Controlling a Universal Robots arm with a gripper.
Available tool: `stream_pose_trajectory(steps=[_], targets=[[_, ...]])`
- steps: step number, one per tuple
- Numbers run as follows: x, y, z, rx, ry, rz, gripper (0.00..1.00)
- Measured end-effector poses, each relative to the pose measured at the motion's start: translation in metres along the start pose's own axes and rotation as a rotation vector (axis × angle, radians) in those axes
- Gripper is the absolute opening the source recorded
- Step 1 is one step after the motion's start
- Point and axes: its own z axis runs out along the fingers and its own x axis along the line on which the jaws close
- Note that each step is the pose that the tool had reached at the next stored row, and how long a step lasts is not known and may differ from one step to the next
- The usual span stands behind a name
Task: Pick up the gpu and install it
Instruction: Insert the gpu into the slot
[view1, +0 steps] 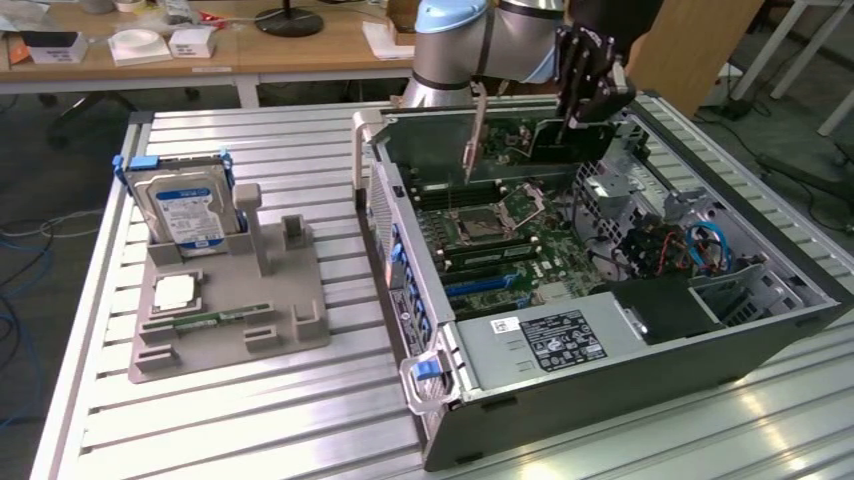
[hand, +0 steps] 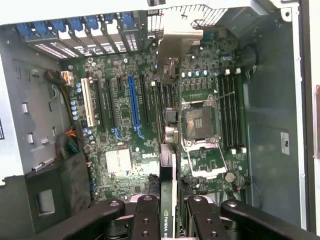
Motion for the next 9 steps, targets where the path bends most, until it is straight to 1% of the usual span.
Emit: stream_pose_trajectory(steps=[7, 8, 9], targets=[[0.002, 0.0013, 0.0121, -0.0006, 0.0001, 0.0, 0.26], [0.003, 0.0013, 0.014, -0.0019, 0.0001, -0.001, 0.26], [0.004, 0.0014, 0.0157, -0.0044, 0.0002, -0.007, 0.26]])
